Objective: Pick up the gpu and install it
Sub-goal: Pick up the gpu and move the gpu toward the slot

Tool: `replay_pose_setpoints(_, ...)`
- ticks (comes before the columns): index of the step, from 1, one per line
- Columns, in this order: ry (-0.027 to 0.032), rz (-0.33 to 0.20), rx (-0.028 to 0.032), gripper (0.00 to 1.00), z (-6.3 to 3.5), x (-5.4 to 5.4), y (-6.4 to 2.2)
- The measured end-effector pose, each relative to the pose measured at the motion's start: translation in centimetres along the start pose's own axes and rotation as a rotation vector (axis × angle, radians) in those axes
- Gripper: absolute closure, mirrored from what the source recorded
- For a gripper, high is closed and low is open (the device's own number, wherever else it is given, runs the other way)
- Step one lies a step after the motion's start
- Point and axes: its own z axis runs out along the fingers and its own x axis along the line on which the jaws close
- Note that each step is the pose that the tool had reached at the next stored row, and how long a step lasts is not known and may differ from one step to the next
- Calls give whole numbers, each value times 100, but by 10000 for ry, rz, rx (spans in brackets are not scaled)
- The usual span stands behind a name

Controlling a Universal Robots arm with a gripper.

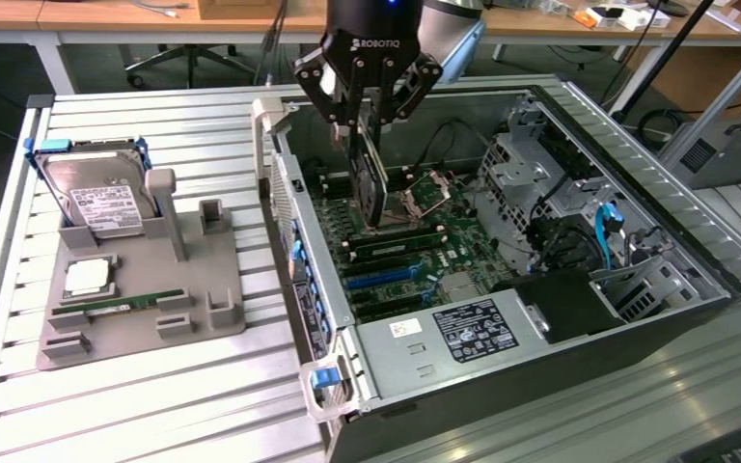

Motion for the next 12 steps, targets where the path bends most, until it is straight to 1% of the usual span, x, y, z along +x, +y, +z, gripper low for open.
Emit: replay_pose_setpoints(12,-1,0,16,73,148,-9,15)
